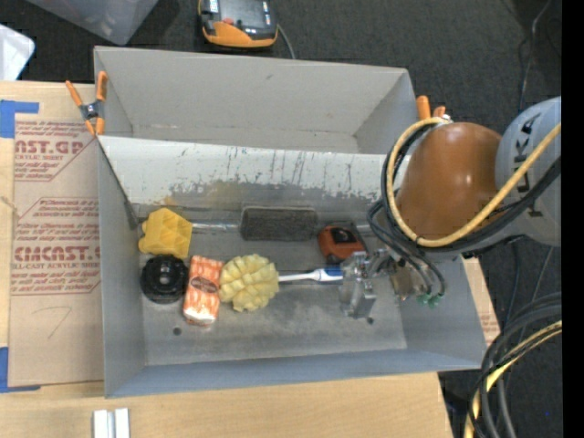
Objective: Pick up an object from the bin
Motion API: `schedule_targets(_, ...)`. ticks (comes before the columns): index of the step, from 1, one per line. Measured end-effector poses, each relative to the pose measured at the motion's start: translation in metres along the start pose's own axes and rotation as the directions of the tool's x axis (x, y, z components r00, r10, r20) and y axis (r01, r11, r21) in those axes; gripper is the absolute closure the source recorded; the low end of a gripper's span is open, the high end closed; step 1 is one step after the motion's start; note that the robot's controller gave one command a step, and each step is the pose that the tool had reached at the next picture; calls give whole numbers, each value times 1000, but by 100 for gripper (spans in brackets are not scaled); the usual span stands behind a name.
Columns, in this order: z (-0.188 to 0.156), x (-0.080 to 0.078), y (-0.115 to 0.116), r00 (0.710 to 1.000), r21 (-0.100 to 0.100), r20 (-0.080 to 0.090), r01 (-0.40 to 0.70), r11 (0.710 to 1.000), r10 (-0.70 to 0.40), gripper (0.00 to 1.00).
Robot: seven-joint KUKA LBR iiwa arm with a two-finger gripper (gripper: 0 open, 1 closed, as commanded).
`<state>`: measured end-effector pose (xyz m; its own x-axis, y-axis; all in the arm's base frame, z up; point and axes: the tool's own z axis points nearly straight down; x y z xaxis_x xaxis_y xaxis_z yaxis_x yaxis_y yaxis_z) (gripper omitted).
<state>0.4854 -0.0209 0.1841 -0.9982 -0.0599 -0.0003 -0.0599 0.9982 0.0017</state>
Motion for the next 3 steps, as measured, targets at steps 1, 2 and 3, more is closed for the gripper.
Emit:
schedule_targets(1,-5,4,-17,1000,1,2,4,1000,-4,100)
schedule_targets(2,-17,-1,-27,999,0,2,32,999,-32,100)
schedule_targets(3,-76,-22,-31,999,0,10,-48,999,48,100)
